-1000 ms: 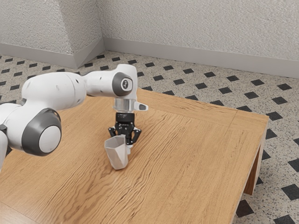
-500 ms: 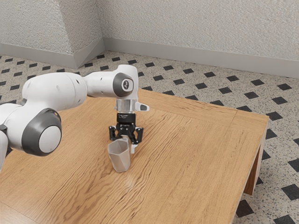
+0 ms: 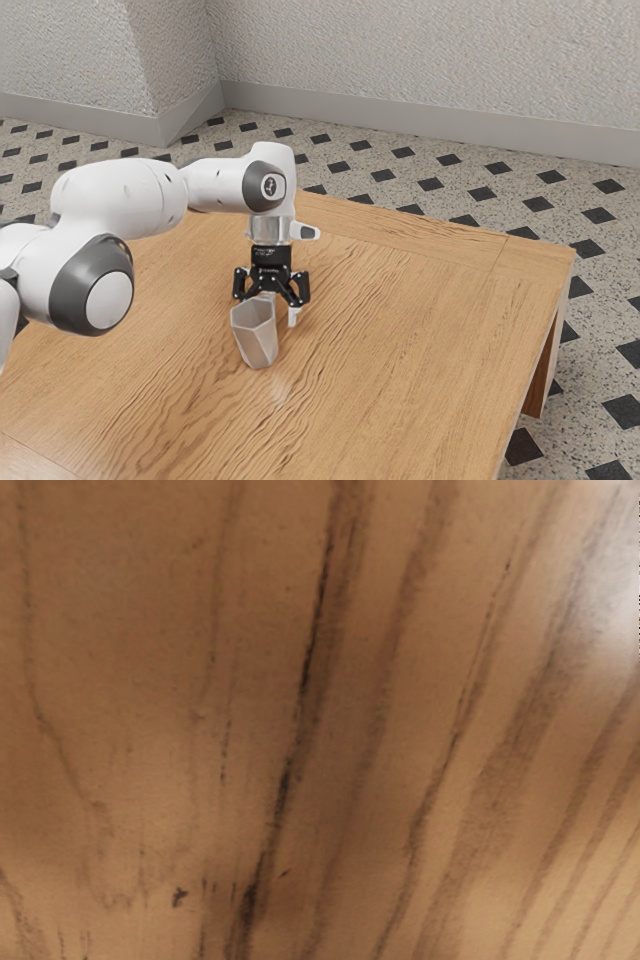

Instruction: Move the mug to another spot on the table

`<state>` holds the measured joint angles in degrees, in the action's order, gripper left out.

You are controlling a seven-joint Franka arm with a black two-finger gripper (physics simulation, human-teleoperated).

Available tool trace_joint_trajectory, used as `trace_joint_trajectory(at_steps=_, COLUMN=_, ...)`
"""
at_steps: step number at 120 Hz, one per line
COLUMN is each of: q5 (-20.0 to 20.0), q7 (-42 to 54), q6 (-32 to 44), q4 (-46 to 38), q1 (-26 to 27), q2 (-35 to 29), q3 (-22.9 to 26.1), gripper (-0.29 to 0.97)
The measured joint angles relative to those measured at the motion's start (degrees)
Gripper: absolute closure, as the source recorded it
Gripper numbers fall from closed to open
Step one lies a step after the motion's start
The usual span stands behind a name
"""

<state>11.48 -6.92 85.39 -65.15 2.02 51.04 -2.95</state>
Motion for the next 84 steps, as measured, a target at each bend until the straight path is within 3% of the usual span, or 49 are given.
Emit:
trace_joint_trajectory(at_steps=36, q5=-0.41, q7=1.29, q6=2.06, q4=0.00, q1=-0.16, q2=0.32, q3=-0.22, gripper=0.01)
trace_joint_trajectory(at_steps=84, q5=-0.13, q7=7.47, q6=12.19, q4=0.60, q1=-0.36, q2=-0.41, q3=-2.48, gripper=0.00)
